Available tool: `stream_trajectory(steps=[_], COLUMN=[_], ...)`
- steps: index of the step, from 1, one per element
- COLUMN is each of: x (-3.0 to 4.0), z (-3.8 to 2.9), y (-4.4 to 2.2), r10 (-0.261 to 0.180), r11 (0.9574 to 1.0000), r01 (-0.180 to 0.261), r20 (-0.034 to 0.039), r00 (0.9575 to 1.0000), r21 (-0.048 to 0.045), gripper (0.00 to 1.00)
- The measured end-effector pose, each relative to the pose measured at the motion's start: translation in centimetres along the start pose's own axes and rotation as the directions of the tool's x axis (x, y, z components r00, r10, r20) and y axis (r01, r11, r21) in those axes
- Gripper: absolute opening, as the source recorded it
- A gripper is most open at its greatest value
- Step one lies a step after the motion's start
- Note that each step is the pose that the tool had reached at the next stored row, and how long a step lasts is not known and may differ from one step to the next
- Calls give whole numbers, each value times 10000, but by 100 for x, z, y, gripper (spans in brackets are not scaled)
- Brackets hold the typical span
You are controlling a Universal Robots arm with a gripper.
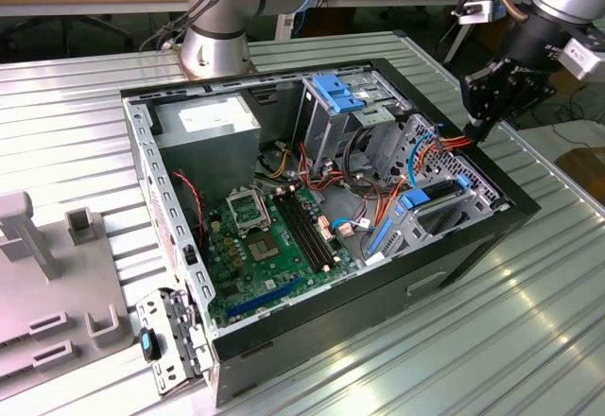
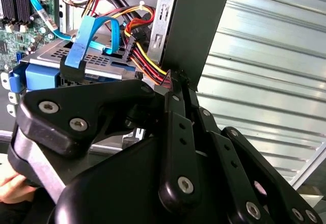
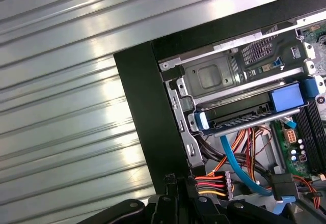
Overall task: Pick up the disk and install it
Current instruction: 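Insert the first disk wire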
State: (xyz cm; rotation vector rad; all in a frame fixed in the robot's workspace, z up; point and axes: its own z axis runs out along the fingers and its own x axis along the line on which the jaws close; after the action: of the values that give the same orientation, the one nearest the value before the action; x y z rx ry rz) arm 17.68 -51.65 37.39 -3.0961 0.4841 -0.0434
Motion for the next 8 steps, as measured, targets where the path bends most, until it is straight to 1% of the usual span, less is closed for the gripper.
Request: stream_trajectory(steps=[3,4,5,6,8], x=[-7,-9,-12,-20,-26], z=[1,1,1,1,1], y=[2,3,4,6,8], r10=[383,448,583,822,1035], r11=[9993,9990,9983,9966,9946], r01=[-383,-448,-583,-822,-1035], r20=[-3,-4,-6,-9,-12], r00=[9993,9990,9983,9966,9946], r21=[-10,-11,-15,-21,-26], gripper=[17,17,17,17,17])
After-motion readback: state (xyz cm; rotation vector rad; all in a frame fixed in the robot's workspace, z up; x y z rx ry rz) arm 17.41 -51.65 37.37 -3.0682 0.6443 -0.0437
